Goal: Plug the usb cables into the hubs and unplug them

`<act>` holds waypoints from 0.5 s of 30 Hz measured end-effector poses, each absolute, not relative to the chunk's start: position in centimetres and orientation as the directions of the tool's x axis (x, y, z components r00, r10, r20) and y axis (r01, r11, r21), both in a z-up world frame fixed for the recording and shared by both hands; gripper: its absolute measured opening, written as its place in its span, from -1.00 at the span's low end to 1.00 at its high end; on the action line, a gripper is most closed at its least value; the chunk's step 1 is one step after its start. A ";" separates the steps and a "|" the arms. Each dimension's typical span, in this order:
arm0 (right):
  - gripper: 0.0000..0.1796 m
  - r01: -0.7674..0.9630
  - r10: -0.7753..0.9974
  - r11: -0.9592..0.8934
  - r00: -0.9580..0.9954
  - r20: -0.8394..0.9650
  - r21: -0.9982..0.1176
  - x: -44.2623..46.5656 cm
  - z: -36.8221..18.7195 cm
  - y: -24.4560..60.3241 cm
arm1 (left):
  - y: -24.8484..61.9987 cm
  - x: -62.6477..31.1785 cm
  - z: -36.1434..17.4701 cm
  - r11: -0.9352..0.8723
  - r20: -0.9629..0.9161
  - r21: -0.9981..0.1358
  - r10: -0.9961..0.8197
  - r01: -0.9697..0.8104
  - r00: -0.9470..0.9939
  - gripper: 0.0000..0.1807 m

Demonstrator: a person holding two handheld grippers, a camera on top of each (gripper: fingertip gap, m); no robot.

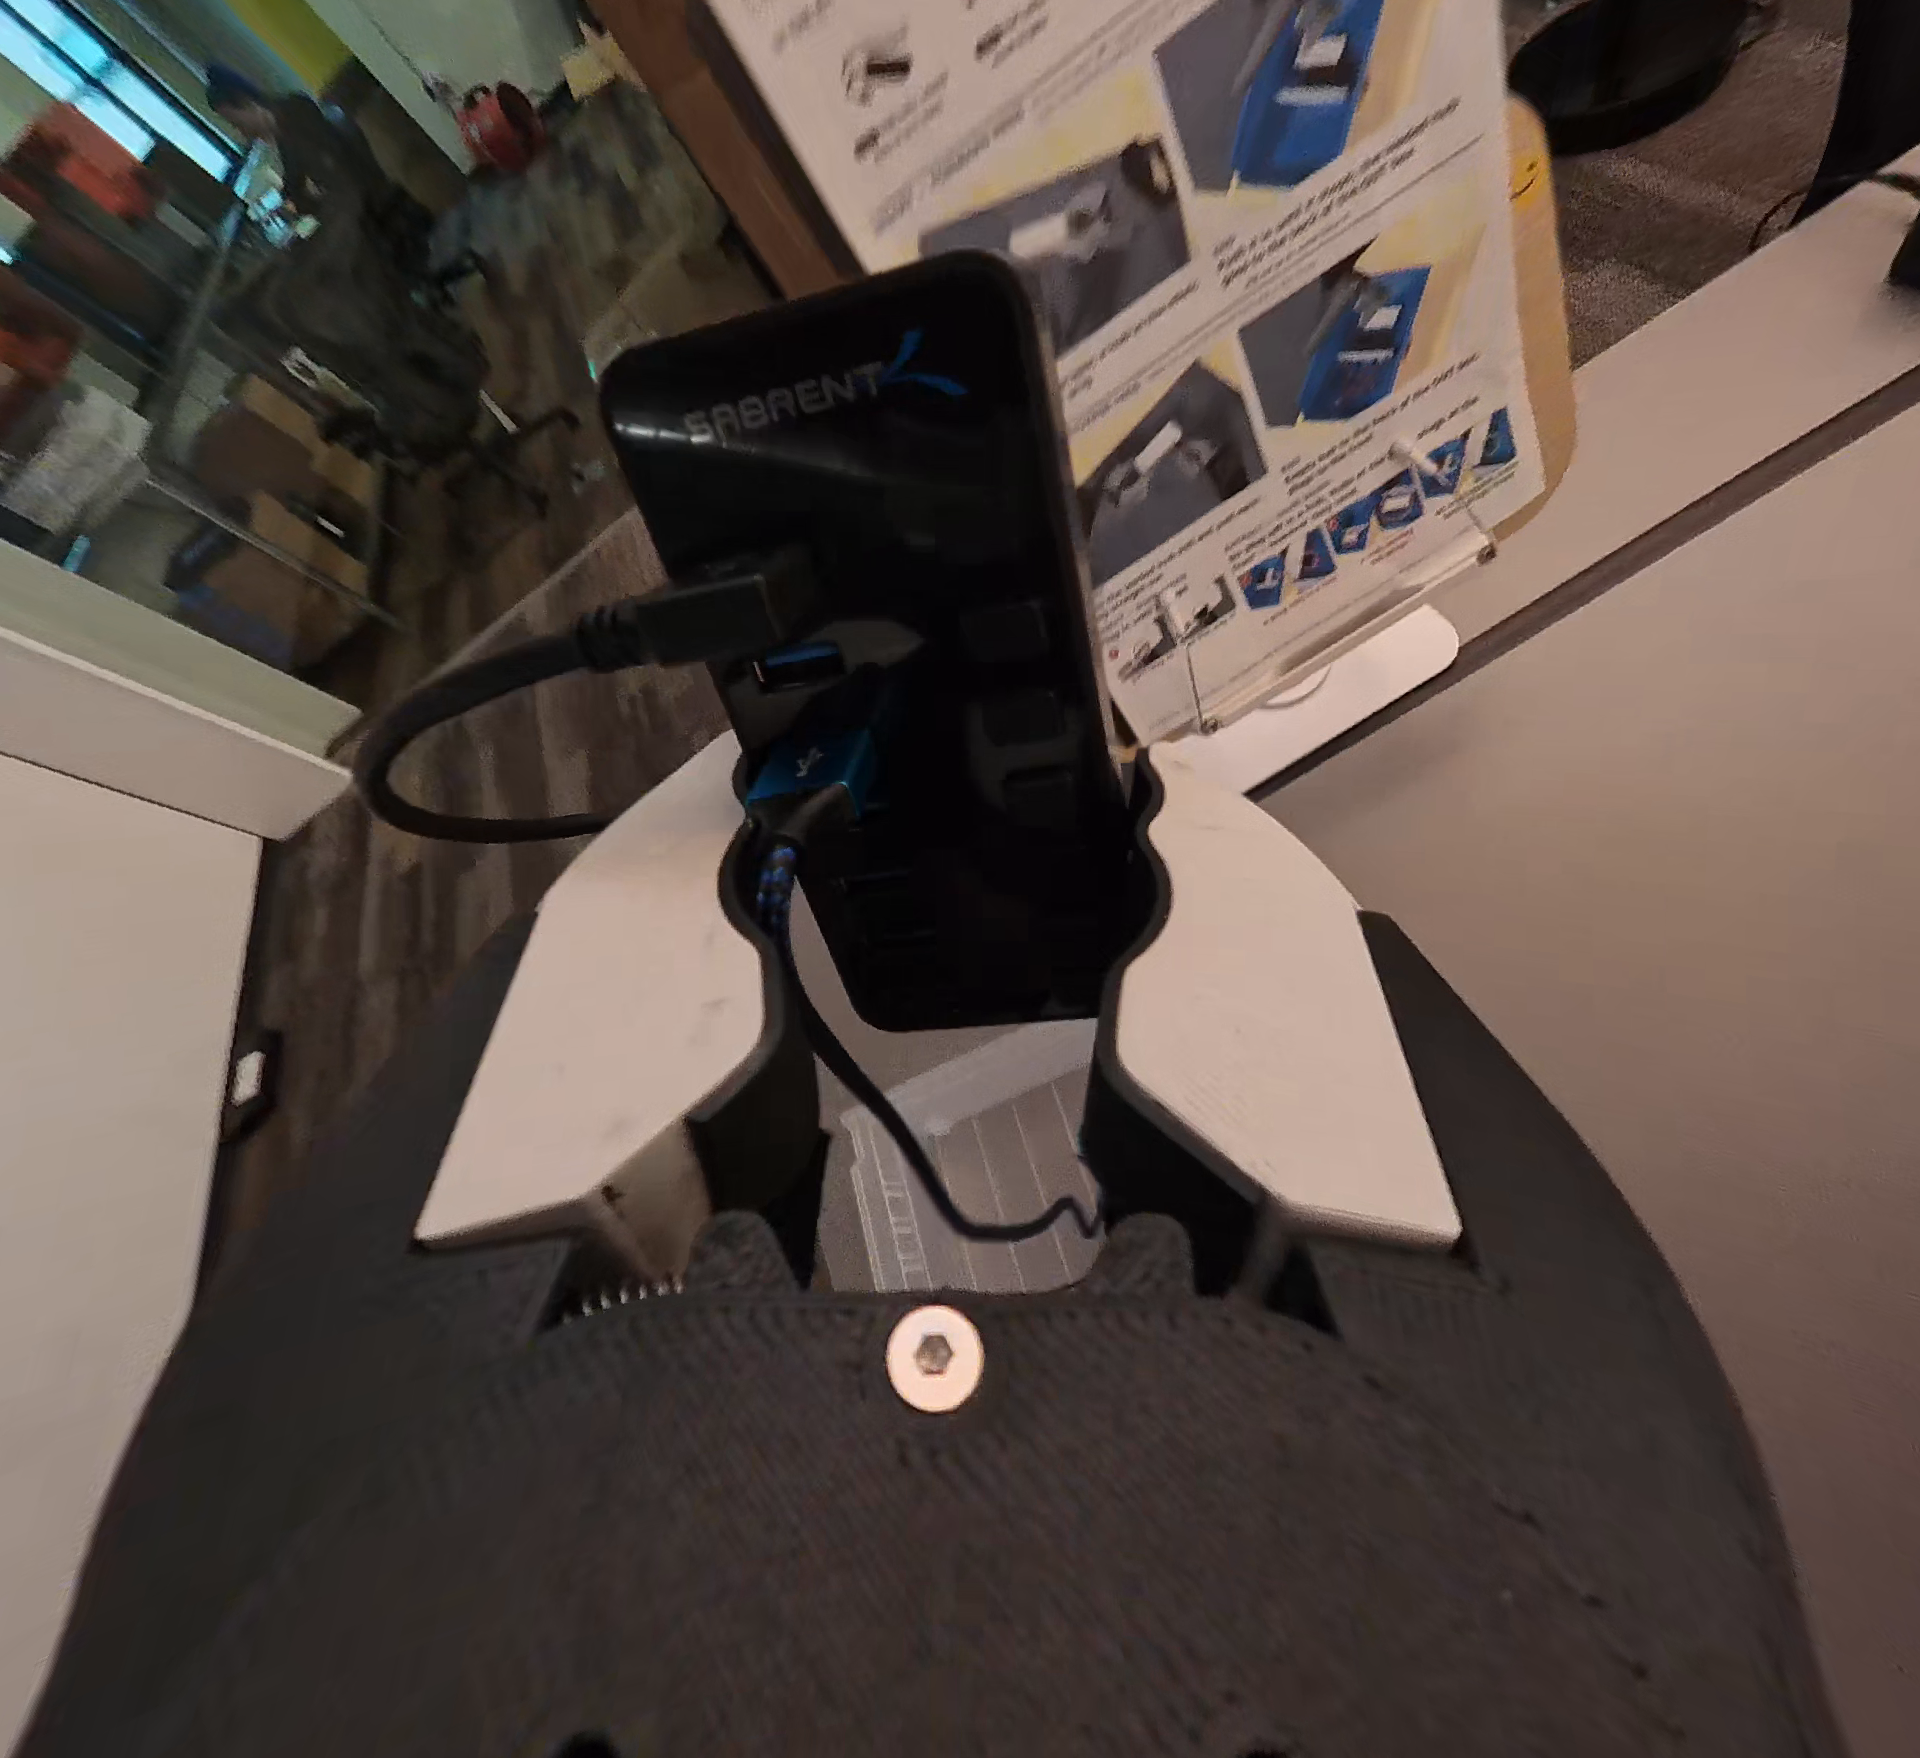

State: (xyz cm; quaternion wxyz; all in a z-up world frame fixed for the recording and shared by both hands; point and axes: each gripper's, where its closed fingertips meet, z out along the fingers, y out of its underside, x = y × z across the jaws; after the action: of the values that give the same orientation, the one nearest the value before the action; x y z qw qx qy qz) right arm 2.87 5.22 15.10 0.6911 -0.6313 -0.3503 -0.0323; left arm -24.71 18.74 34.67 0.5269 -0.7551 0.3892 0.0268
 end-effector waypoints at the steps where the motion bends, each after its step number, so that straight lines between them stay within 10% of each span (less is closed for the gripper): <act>1: -0.56 0.486 0.397 0.207 0.751 0.527 -0.849 2.9 15.2 5.0 | 18.1 -23.6 35.6 -0.120 -0.463 -0.774 -0.563 -0.622 0.684 -0.31; 9: -0.56 0.450 0.384 0.233 0.772 0.507 -0.862 4.0 16.2 3.4 | 12.9 -15.8 40.9 0.009 -0.522 -0.764 -0.597 -0.645 0.609 -0.31; 15: -0.65 0.173 0.437 0.267 0.855 0.278 -0.948 5.0 19.1 1.3 | 8.3 -8.9 31.8 0.117 -0.470 -0.802 -0.728 -0.585 0.499 -0.31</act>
State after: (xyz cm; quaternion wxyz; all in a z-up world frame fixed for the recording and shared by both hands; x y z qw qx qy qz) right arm 5.03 1.30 19.10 0.7540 -0.5992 -0.2543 0.0877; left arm -8.87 8.27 31.78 0.5583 -0.6615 0.4966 -0.0640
